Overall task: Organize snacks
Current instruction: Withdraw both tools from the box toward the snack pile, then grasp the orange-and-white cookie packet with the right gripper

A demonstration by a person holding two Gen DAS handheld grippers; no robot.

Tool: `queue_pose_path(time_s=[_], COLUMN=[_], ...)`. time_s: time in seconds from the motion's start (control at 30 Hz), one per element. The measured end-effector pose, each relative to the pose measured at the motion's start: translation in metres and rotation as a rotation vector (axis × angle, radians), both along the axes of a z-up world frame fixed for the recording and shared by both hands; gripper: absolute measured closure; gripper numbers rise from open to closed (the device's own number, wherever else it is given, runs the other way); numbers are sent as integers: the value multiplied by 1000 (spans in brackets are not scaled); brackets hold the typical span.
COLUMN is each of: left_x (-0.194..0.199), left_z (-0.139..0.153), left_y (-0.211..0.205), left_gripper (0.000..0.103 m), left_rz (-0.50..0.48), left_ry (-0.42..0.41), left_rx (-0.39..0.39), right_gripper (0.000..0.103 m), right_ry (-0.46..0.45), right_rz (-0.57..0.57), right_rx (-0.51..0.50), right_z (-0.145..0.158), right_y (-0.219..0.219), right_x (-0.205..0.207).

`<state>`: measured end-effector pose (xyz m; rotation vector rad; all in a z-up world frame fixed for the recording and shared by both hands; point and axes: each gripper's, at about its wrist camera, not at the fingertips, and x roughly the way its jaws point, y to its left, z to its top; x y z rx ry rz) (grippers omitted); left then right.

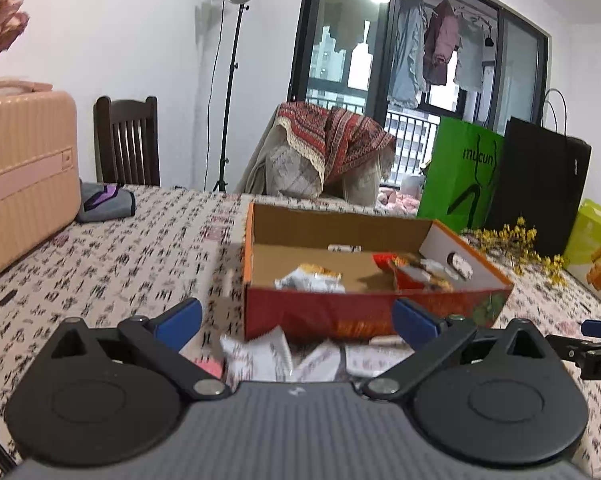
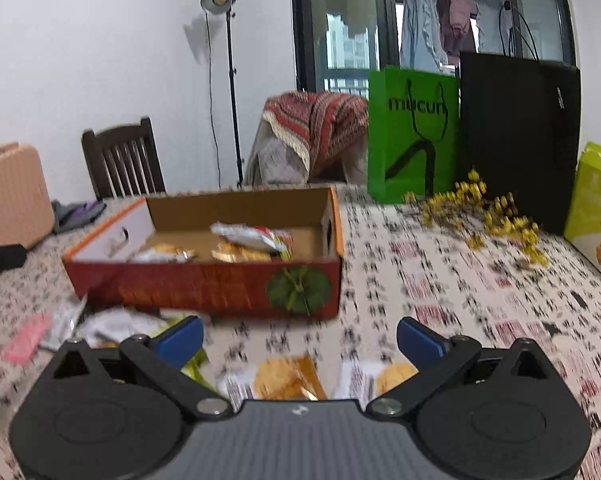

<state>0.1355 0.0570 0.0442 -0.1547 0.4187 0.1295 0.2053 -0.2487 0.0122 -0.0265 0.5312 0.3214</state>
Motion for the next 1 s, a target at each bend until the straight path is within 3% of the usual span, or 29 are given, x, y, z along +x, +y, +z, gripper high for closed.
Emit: queue_pose_path(time_s=[0.3, 0.47, 0.83, 0.9, 1.0], left_x=[-17, -19, -23, -23, -23], left_z=[-22, -24, -27, -28, -29], left_y=[9, 11, 13, 14, 16], left_gripper=[0, 0, 0, 0, 0], left_rz=[6, 7, 4, 9, 8], left_ry=[57, 61, 64, 63, 61], left_rx=[-19, -16, -33, -40, -50], right_gripper=[0, 0, 0, 6, 28], right_ry=[68, 90, 106, 102, 114], right_rz=[-30, 9, -10, -4, 13], right_rx=[-33, -61, -123, -131, -150], right_z=[-24, -30, -35, -35, -41], right_y=[-13, -11, 12, 17, 28], right_x=[-13, -16, 18, 27, 37])
